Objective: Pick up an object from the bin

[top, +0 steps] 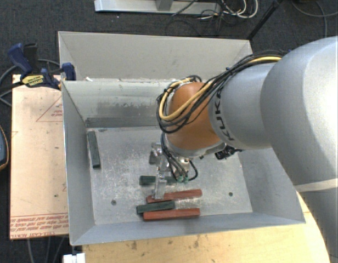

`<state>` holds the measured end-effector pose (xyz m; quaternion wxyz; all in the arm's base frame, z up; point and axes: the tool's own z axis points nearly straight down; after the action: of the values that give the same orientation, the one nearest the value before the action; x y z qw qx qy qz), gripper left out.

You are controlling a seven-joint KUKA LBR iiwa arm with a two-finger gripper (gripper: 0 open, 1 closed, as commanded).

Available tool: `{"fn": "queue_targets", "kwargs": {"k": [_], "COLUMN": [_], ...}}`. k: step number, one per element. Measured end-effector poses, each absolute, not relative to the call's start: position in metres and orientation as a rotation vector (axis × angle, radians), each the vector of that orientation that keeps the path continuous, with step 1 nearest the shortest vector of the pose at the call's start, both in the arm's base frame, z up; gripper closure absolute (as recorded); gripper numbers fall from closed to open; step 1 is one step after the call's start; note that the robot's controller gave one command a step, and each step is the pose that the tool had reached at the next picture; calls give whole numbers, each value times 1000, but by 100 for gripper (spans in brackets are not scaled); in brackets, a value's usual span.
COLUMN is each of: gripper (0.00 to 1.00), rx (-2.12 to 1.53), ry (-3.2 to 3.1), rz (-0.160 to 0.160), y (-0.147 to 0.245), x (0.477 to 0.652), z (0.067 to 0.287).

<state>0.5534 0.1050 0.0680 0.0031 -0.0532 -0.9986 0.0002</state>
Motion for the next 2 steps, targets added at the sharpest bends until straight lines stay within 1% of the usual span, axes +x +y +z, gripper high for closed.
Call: {"fn": "queue_targets", "kwargs": {"k": [1,2], "gripper": [100,100], "rx": [-157,256], "ry": [-3141,-3134], "rz": [-4,-2], "y": [108,106], "x": [556,572], "z": [71,72]}}
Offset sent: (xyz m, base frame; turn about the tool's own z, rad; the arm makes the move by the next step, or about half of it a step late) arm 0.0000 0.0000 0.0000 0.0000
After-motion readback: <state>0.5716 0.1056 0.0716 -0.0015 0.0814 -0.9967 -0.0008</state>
